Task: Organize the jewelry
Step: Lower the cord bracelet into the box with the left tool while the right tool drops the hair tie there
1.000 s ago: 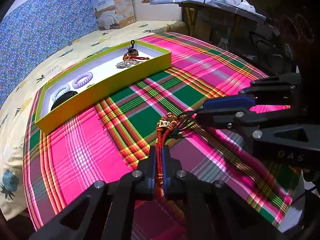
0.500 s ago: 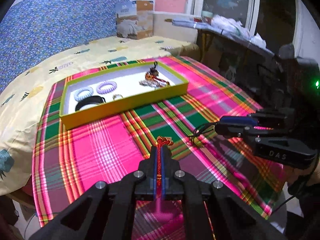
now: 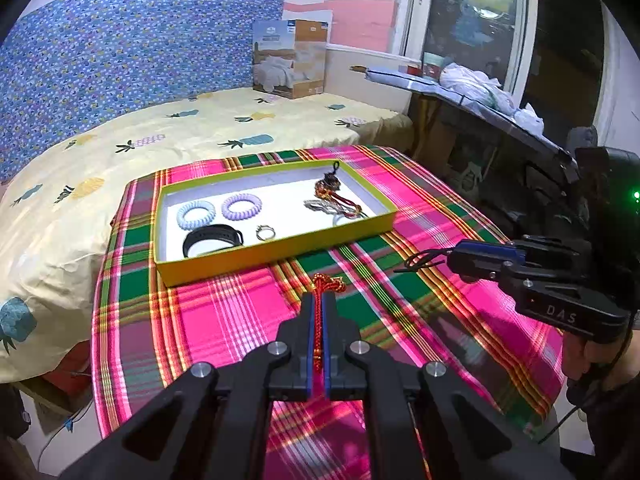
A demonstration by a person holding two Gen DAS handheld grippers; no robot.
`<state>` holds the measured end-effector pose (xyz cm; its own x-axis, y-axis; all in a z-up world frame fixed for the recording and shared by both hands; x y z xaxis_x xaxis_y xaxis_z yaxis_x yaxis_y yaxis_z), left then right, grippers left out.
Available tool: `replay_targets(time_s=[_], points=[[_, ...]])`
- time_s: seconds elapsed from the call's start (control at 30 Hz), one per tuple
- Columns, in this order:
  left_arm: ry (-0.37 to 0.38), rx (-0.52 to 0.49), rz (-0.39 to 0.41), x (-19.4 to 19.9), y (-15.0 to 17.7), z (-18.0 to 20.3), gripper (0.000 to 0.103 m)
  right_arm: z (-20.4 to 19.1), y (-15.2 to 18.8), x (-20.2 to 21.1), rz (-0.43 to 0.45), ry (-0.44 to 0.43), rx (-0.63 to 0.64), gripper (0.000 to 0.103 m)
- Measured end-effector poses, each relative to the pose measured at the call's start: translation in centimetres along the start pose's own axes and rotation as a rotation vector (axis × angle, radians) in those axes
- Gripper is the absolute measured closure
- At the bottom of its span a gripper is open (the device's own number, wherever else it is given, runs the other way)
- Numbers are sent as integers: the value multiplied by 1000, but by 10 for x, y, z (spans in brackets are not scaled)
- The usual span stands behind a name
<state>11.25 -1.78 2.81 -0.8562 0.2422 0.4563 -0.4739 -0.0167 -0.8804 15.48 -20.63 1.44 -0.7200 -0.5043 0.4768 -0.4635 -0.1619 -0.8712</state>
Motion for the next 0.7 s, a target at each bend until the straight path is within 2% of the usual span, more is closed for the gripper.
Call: replay_targets(time_s=[0.37,0.7], points=[[-29,10,15,-22,-29,-20,100,6,-31,-23,31,-14,-2,87],[-59,22,-6,-59,-48,-43,100,12,-55,-65,25,-9,9,87]])
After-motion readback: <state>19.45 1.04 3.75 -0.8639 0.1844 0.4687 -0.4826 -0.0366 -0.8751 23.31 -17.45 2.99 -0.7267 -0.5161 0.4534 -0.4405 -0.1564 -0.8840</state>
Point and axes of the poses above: each gripper's, at about its wrist camera, not at the fingertips, and x roughly against the way its jaws point, z to its right, y to its underside, the point moved 1 cm from there along -x, roughly the way its jaws point, and after that the axes turned 13 degrees about z, right-handed, at the moved point
